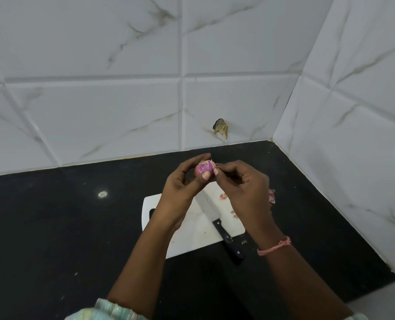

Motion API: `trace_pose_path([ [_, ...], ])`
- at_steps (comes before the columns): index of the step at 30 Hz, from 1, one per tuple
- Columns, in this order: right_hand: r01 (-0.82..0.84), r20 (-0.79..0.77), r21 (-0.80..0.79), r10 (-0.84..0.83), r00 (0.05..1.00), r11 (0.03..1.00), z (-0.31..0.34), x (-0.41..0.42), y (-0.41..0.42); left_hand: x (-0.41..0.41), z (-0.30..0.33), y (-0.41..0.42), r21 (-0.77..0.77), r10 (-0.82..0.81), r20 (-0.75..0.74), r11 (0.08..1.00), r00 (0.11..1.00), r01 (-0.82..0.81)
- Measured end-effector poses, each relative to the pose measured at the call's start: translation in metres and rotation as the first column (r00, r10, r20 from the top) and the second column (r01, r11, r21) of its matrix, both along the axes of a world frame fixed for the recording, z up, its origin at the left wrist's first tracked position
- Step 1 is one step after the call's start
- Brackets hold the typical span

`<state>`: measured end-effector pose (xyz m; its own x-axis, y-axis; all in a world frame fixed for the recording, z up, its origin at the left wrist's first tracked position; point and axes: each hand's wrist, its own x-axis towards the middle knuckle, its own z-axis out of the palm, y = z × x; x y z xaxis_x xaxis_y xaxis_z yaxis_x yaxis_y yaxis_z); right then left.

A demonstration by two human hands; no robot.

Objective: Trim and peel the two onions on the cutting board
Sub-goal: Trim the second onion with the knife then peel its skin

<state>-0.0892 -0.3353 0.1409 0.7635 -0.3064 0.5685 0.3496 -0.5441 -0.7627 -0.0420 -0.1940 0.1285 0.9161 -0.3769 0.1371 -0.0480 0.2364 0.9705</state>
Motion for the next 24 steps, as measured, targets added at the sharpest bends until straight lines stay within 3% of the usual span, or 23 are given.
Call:
trace_pose_path([
  [7,0.037,0.036,-0.02,-0.036,0.999,0.999,0.0011,-0.0019,0.001,-0.0027,0.0007,-0.0003,-0.014,-0.024,-0.022,1.0,0.999,0.024],
  [11,0.065,0.0,0.022,-0.065,0.998,0.998,0.0028,-0.0012,0.0011,-0.0036,0.0006,0.0006,-0.016,-0.03,-0.016,0.999,0.999,0.03],
  [15,-0.018,0.0,0.122,0.018,1.0,0.992,0.0029,-0.005,0.0057,-0.0022,0.0008,0.0017,-0.037,-0.023,-0.026,0.999,0.999,0.022],
  [24,-0.033,0.021,-0.141,0.036,0.999,0.989,0.0001,-0.0014,0.0043,-0.0027,-0.0005,0.0005,-0.048,-0.011,-0.024,0.999,1.0,0.01],
])
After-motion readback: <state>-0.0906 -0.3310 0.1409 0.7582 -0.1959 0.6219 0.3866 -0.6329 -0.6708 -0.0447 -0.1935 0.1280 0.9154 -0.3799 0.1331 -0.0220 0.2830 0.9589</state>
